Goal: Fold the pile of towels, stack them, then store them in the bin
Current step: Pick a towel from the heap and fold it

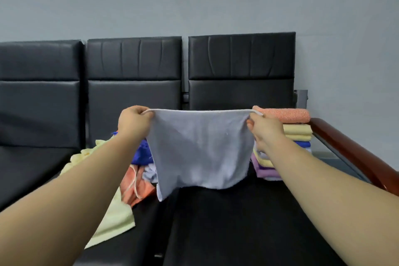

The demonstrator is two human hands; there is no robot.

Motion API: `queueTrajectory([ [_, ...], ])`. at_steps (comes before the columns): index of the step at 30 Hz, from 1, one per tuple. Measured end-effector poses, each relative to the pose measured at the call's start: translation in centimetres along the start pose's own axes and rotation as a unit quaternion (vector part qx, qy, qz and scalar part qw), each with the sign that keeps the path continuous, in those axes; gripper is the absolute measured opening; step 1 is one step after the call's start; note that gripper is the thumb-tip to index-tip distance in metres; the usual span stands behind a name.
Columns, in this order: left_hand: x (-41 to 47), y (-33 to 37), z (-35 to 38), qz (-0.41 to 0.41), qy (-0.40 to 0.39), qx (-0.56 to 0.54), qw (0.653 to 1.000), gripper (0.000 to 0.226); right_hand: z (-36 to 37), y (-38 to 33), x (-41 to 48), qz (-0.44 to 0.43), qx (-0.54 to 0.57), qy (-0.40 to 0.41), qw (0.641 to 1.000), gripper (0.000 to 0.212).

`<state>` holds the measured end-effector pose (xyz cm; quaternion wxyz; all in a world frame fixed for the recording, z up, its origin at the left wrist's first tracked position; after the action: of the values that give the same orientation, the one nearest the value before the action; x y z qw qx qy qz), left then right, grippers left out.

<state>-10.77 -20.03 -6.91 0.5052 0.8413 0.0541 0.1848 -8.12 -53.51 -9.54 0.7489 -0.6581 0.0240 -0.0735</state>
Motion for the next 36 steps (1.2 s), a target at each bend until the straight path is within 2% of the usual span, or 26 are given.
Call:
queueTrajectory([
  [3, 0.4, 1.7, -0.9, 0.054, 0.033, -0.031, 0.998, 0.014, -0.1, -3.7, -1.2, -0.063, -0.035, 0.016, 0.997, 0.013],
  [6, -1.2, 1.3, -0.6, 0.086, 0.039, -0.045, 0.995, 0.011, -1.6, -4.3, -3.7, -0.092, -0.150, 0.025, 0.984, 0.012],
  [9, -3.0, -2.4, 0.5, 0.074, -0.044, -0.019, 0.996, 0.010, -3.5, -2.2, -6.5, -0.093, -0.229, 0.005, 0.969, 0.021],
  [11, -4.3, -5.5, 1.4, 0.051, -0.124, 0.012, 0.991, 0.010, -4.8, 1.1, -7.5, -0.058, -0.271, -0.017, 0.961, 0.028],
  [13, -5.9, -8.4, 2.4, 0.016, -0.186, 0.014, 0.982, 0.010, -5.9, 5.0, -8.1, -0.003, -0.312, -0.033, 0.950, 0.025],
  [16, -8.7, -11.7, 4.3, -0.062, -0.279, -0.060, 0.956, 0.015, -7.5, 9.9, -8.2, 0.090, -0.422, -0.094, 0.897, 0.020],
  [21, -9.9, -14.5, 3.9, -0.166, -0.397, -0.038, 0.902, 0.057, -7.6, 10.0, -10.0, 0.266, -0.539, -0.246, 0.760, 0.012],
  [22, -9.8, -14.7, 3.9, -0.180, -0.402, -0.040, 0.897, 0.057, -7.8, 10.0, -10.2, 0.283, -0.541, -0.249, 0.752, 0.013],
  [24, -9.7, -14.6, 4.0, -0.202, -0.398, -0.049, 0.894, 0.033, -8.1, 9.9, -10.2, 0.284, -0.525, -0.233, 0.768, 0.012],
  [25, -9.7, -14.4, 4.3, -0.210, -0.390, -0.061, 0.895, 0.014, -8.3, 9.9, -10.1, 0.272, -0.517, -0.220, 0.782, 0.011],
  [26, -9.5, -14.6, 4.8, -0.216, -0.382, -0.074, 0.896, 0.006, -8.4, 10.1, -9.8, 0.250, -0.503, -0.202, 0.802, 0.013],
  [28, -9.3, -14.7, 5.8, -0.216, -0.353, -0.100, 0.905, 0.017, -8.0, 10.7, -9.5, 0.195, -0.479, -0.171, 0.838, 0.017],
  [30, -9.2, -14.6, 6.5, -0.211, -0.331, -0.104, 0.914, 0.018, -7.2, 11.5, -9.2, 0.161, -0.452, -0.170, 0.861, 0.023],
  [36, -8.3, -14.0, 7.7, -0.199, -0.236, -0.112, 0.944, 0.011, -6.2, 13.7, -7.2, 0.130, -0.443, -0.153, 0.874, 0.018],
])
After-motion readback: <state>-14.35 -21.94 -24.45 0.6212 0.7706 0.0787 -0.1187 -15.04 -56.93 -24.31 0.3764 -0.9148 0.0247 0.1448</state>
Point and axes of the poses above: each hand's wrist, its own x-axis towards the middle knuckle, its own z-axis out of the palm, y = z × x, the point moved 1 cm from there along x, towards the middle knuckle, and after that the axes turned 14 degrees about -y, right-handed, at the moved point
